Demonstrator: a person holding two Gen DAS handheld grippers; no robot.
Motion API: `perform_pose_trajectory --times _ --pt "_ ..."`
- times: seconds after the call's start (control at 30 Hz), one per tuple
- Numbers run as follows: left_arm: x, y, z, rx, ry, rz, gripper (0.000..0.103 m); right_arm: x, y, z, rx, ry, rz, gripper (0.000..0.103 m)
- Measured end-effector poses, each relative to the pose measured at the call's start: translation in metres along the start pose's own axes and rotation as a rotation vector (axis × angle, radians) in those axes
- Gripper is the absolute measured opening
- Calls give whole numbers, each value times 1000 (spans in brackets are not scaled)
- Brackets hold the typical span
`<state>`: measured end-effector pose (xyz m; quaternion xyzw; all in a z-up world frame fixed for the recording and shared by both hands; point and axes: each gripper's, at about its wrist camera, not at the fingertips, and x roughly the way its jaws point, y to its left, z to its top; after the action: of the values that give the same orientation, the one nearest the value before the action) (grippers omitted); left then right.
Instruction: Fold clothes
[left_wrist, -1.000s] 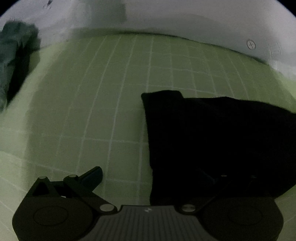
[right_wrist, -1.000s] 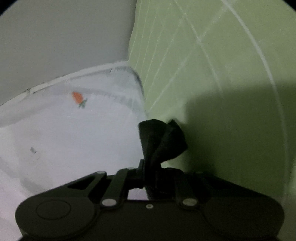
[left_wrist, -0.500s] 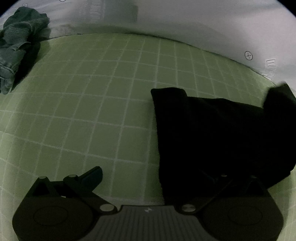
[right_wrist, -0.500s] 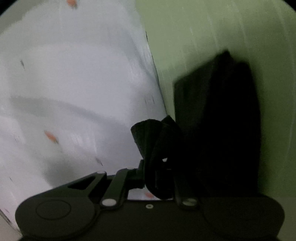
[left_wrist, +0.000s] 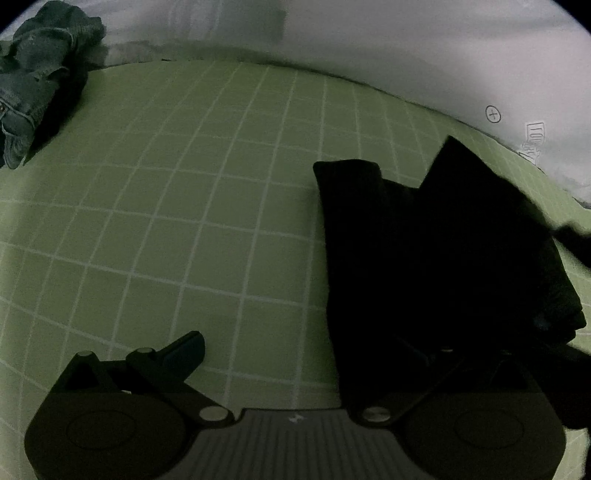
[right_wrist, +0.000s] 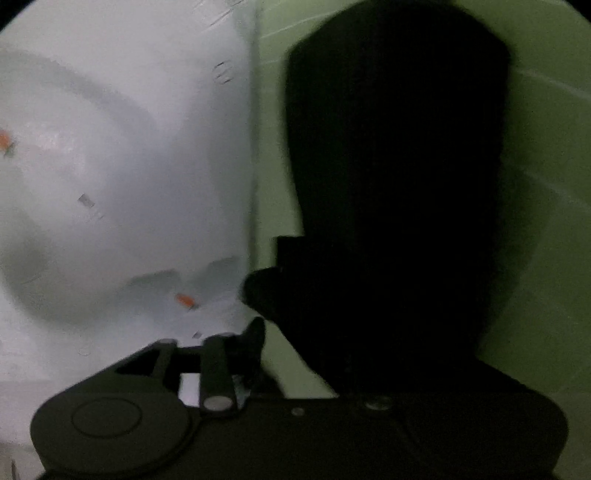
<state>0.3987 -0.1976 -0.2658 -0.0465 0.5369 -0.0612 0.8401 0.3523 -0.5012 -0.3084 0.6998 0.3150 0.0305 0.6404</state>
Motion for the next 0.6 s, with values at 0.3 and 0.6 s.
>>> perform_pose_trajectory --times 0.3,0.6 --pt "-2 3 -2 5 -6 -7 103 9 23 -17 -88 156 123 65" --pt "-5 4 2 -26 19 -14 103 -24 27 -6 -299 -34 -84 49"
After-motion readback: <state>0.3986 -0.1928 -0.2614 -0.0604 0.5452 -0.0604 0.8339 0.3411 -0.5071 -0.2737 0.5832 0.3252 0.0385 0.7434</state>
